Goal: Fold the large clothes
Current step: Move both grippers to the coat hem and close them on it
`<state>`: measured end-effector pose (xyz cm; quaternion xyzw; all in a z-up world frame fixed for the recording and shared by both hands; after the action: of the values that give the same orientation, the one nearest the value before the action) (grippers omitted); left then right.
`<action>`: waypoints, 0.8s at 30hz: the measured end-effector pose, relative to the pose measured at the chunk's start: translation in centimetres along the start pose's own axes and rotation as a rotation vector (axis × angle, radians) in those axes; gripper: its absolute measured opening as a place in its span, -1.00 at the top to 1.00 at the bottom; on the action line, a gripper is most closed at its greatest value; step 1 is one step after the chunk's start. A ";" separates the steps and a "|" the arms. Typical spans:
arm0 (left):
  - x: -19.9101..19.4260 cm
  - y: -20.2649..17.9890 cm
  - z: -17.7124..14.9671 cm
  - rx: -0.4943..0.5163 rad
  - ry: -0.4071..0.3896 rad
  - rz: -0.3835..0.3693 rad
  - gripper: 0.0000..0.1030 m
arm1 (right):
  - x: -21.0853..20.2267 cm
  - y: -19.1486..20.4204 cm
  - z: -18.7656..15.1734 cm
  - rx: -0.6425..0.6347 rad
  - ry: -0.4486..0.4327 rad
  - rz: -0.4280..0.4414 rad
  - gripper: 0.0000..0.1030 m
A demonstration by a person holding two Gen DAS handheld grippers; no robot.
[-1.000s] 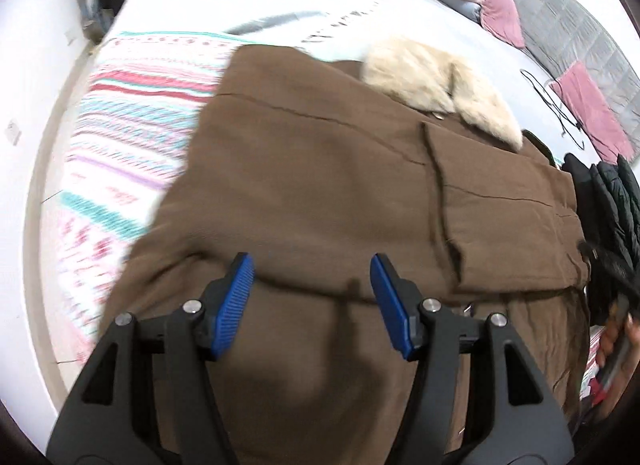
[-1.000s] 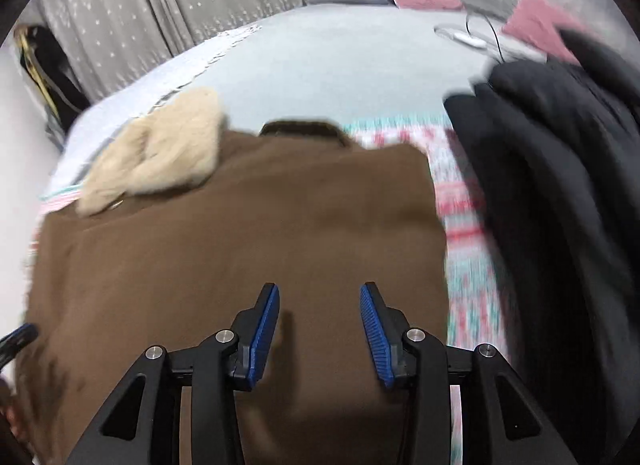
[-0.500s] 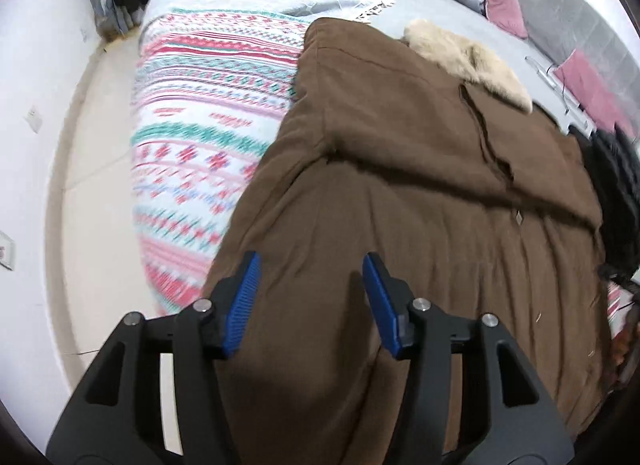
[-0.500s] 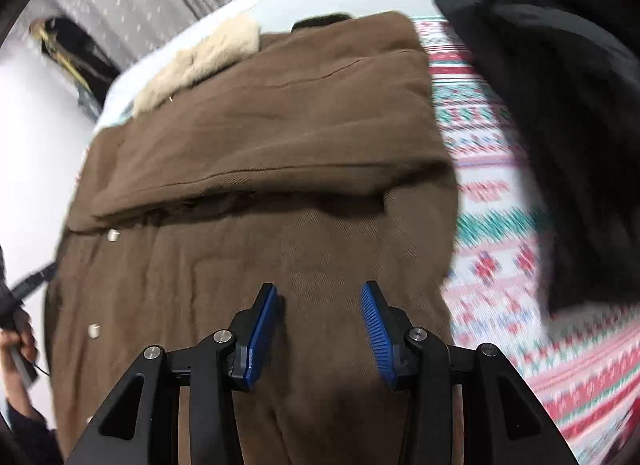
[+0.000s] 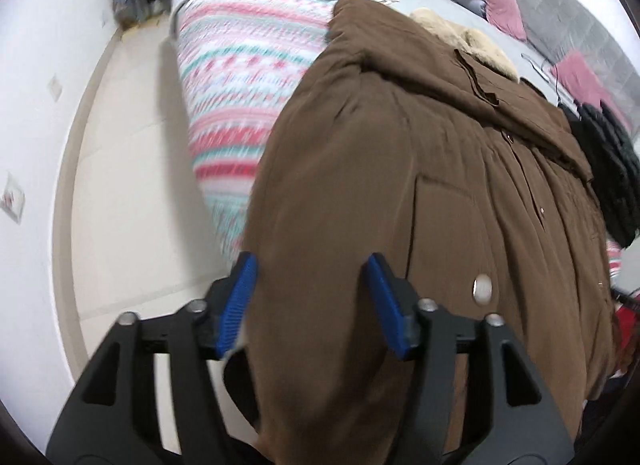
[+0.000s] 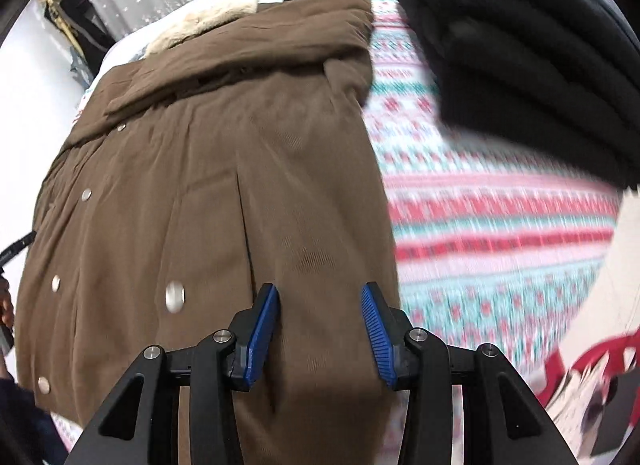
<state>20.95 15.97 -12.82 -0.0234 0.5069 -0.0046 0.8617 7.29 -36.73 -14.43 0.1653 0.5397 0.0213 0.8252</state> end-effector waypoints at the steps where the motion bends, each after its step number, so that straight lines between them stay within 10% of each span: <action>1: -0.1 0.6 -0.6 -0.037 0.009 -0.025 -0.24 | -0.4 -0.3 -0.8 0.017 -0.004 0.010 0.13; 6: -0.8 3.3 -4.2 -0.258 0.061 -0.209 -0.24 | -2.2 -1.5 -4.4 0.136 -0.058 0.095 0.13; 24: -0.1 5.2 -10.6 -0.559 0.043 -0.481 -0.43 | -3.8 -3.9 -11.8 0.449 -0.104 0.393 0.08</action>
<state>11.55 20.78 -18.10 -0.3763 0.4865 -0.0689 0.7855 -5.49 -38.27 -16.49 0.4457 0.4456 0.0522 0.7746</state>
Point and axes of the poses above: each gripper's, at about its wrist camera, not at the fingertips, and x roughly the way its jaws point, y to its left, z to its top, the point moved 5 cm from there along x, roughly the way its jaws point, and after that the axes turned 5 degrees about z, right-handed, at the moved point
